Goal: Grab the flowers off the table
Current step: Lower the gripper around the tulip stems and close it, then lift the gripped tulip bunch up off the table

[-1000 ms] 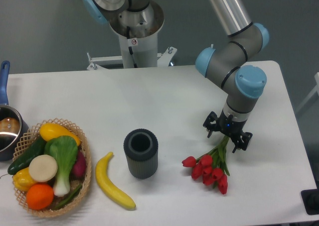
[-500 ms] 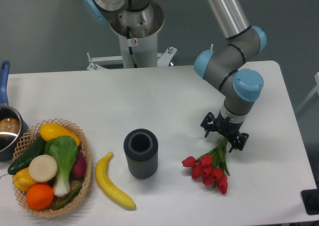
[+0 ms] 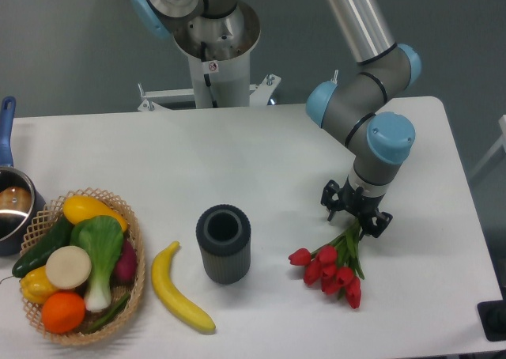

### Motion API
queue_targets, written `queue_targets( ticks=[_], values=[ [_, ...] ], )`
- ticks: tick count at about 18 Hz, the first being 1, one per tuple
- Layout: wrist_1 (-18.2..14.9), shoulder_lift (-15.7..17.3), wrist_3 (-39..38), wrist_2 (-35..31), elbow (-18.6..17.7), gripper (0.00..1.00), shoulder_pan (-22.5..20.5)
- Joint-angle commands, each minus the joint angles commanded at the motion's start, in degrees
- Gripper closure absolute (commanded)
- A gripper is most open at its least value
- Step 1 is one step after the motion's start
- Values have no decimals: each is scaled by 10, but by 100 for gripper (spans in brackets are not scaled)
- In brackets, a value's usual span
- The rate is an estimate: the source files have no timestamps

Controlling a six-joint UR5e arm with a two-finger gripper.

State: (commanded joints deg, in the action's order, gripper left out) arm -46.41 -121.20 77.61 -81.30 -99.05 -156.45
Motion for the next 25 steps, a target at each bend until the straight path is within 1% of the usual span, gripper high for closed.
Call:
queue_targets(
  ticks=[2, 4, 6, 7, 9, 10, 13, 14, 16, 19, 22, 25],
  values=[
    [0, 0, -1, 0, -1, 53, 1],
    [0, 0, -4, 0, -1, 58, 1],
    [0, 0, -9, 0, 0, 66, 1],
    [0, 0, -10, 0, 0, 68, 1],
    [0, 1, -10, 1, 2, 68, 1],
    [1, 3, -11, 1, 2, 71, 1],
    [1, 8, -25, 4, 7, 75, 0],
    [1, 10, -32, 4, 9, 78, 0],
    [0, 18, -39, 4, 8, 79, 0],
    [1, 41, -40, 19, 9, 79, -3],
    [1, 78, -50, 72, 9, 79, -9],
    [1, 114, -82, 132, 10, 79, -11]
  ],
)
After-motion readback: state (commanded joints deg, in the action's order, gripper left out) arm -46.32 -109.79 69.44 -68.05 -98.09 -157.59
